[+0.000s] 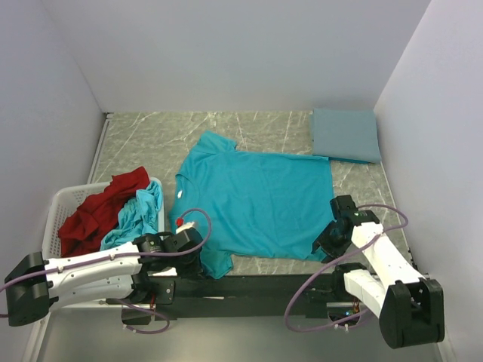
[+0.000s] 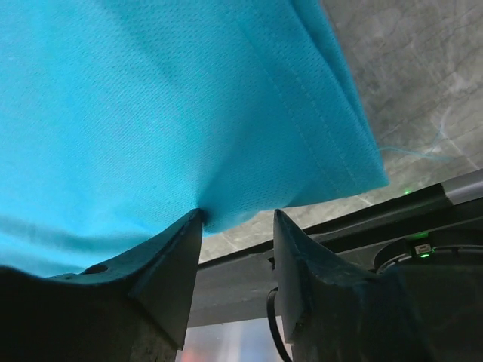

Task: Fold and stack the t-shirts
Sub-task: Fold the tshirt

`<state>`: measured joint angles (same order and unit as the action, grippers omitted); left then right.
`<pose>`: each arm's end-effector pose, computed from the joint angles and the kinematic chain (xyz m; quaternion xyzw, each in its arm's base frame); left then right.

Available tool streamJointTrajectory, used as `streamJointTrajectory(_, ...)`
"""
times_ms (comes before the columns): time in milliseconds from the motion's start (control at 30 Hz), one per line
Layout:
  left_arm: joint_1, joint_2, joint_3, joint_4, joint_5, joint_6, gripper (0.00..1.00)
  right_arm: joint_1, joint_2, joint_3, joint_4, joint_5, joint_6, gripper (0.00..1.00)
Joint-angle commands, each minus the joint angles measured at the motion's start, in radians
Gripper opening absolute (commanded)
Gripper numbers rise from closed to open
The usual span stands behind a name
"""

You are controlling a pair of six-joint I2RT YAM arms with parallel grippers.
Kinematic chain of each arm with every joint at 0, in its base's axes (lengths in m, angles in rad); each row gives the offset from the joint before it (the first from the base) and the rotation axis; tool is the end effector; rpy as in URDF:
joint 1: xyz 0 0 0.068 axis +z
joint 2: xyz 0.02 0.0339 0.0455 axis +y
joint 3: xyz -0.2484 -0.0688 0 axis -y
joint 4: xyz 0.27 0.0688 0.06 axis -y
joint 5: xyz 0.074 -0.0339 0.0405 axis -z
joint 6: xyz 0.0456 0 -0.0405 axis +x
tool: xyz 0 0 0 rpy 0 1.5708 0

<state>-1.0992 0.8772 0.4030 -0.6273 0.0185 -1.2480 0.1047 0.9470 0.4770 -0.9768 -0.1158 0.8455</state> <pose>0.0823 -0.1633 0.1279 -0.0701 0.9700 -0.2179 0.0816 0.1561 0.0217 0.1280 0.3573 0.9301 0.0797 0.0286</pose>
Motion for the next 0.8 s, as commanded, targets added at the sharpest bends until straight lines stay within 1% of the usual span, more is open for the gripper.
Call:
streamJointTrajectory(0, -0.001, -0.010, 0.037, 0.014, -0.049, 0.021, 0.00, -0.002, 0.033, 0.020, 0.018, 0.042, 0.004, 0.50)
streamJointTrajectory(67, 0.001, -0.020, 0.040, 0.009, -0.055, 0.022, 0.00, -0.002, 0.052, 0.037, 0.020, 0.067, 0.004, 0.47)
streamJointTrajectory(133, 0.004, -0.024, 0.043, 0.002, -0.061, 0.021, 0.00, 0.001, 0.062, 0.037, 0.024, 0.070, 0.006, 0.40)
streamJointTrajectory(400, 0.047, -0.030, 0.062, -0.006, -0.058, 0.045, 0.00, -0.002, 0.121, 0.054, 0.047, 0.088, -0.023, 0.39)
streamJointTrajectory(500, 0.067, -0.037, 0.068, -0.008, -0.057, 0.056, 0.00, -0.002, 0.151, 0.043, 0.072, 0.087, -0.029, 0.28)
streamJointTrajectory(533, 0.071, -0.046, 0.069, -0.003, -0.055, 0.059, 0.00, 0.000, 0.163, 0.035, 0.078, 0.085, -0.031, 0.19)
streamJointTrajectory(567, 0.081, -0.049, 0.074, 0.001, -0.054, 0.064, 0.00, -0.002, 0.168, 0.035, 0.082, 0.084, -0.034, 0.14)
streamJointTrajectory(600, 0.085, -0.053, 0.076, 0.005, -0.049, 0.071, 0.00, -0.002, 0.170, 0.035, 0.087, 0.085, -0.036, 0.07)
streamJointTrajectory(667, 0.096, -0.066, 0.082, 0.015, -0.042, 0.081, 0.00, 0.000, 0.167, 0.043, 0.087, 0.082, -0.042, 0.01)
streamJointTrajectory(767, 0.123, -0.073, 0.095, 0.018, -0.034, 0.101, 0.00, 0.001, 0.142, 0.081, 0.067, 0.094, -0.049, 0.00)
